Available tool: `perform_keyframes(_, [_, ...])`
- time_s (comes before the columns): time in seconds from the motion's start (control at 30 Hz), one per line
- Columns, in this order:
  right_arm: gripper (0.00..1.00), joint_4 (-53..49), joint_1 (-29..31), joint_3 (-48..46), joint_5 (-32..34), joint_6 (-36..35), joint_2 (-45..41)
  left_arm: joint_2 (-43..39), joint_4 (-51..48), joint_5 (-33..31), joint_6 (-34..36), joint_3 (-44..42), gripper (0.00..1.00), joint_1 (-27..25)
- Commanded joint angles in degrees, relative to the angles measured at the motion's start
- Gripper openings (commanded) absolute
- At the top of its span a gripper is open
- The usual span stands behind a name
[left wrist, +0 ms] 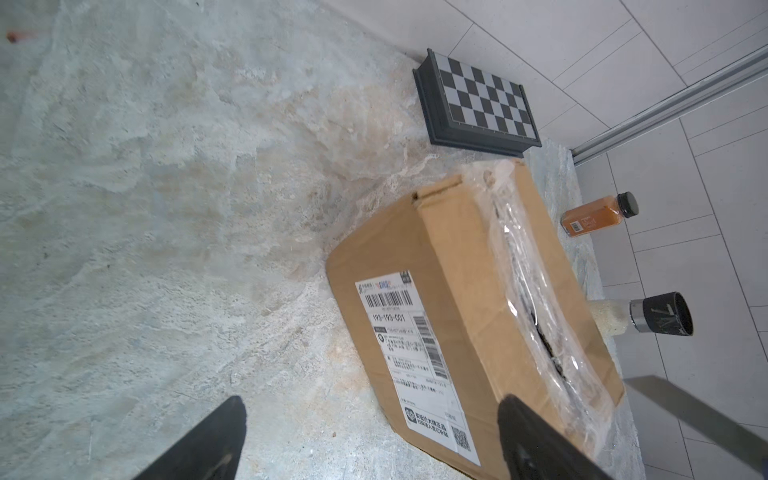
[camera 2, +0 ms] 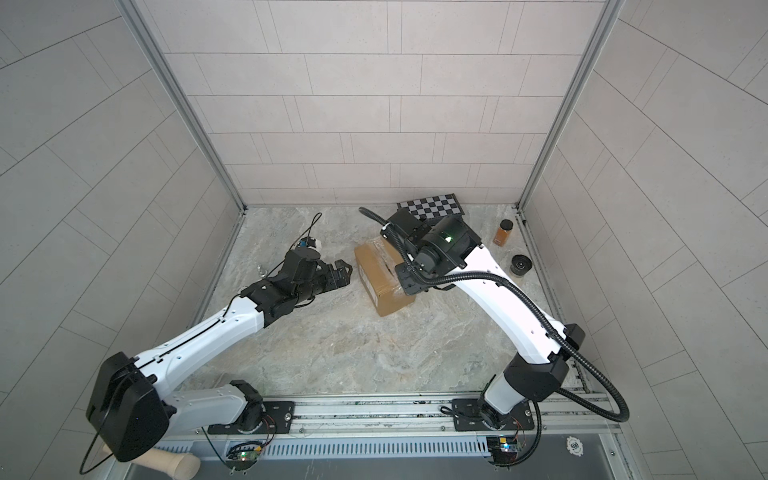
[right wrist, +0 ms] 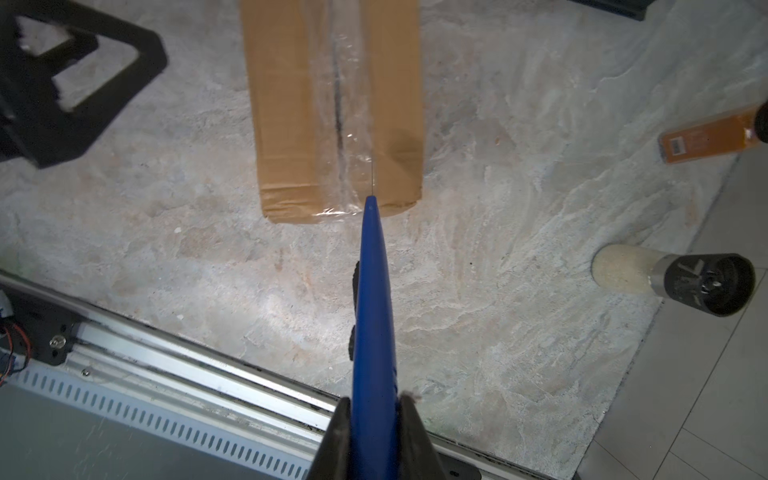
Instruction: Unpack the express box
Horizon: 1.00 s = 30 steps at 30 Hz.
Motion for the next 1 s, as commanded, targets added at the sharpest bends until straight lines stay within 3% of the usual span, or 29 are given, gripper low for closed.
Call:
perform_keyframes(0.0, [0.0, 6.16, -4.86, -4.75, 0.62, -1.56, -4.0, -0.37, -0.7, 1.52, 3.73, 1.08, 0.98, 1.69])
perform_keyframes(0.07, [0.0, 10.25, -8.58, -6.79, -2.85, -2.61, -4.61, -0.36, -0.21, 2.52, 3.78, 0.75, 0.98, 2.44])
perform_keyframes(0.17, [0.0, 14.67, -11.12, -7.92, -2.89, -5.72, -3.19, -0.54, 1.58, 3.78, 3.78, -0.14, 0.98, 2.75])
perform_keyframes(0.33, [0.0, 21.35, -11.93, -8.19, -6.13, -13.98, 3.18, -0.29, 4.14, 6.98, 3.65, -1.1, 0.98, 2.73])
perform_keyframes(0.5, [0.0, 23.95, -11.98, -1.6, -13.28, -19.67, 12.52, -1.73, 6.37, 8.97, 3.76, -3.32, 0.98, 2.82])
perform_keyframes(0.6, [0.0, 23.26, -11.43, 1.31, -18.92, -19.95, 16.91, -3.13, 6.68, 9.17, 3.26, -4.82, 0.98, 2.77])
perform_keyframes(0.73, [0.0, 22.86, -9.33, 1.16, -21.75, -19.61, 18.66, -4.98, 6.95, 9.95, 2.16, -6.6, 0.98, 2.71])
perform_keyframes(0.97, [0.0, 24.06, -5.73, -4.42, -21.17, -12.55, 16.41, -7.13, 6.6, 10.58, -0.67, -8.81, 0.98, 2.74])
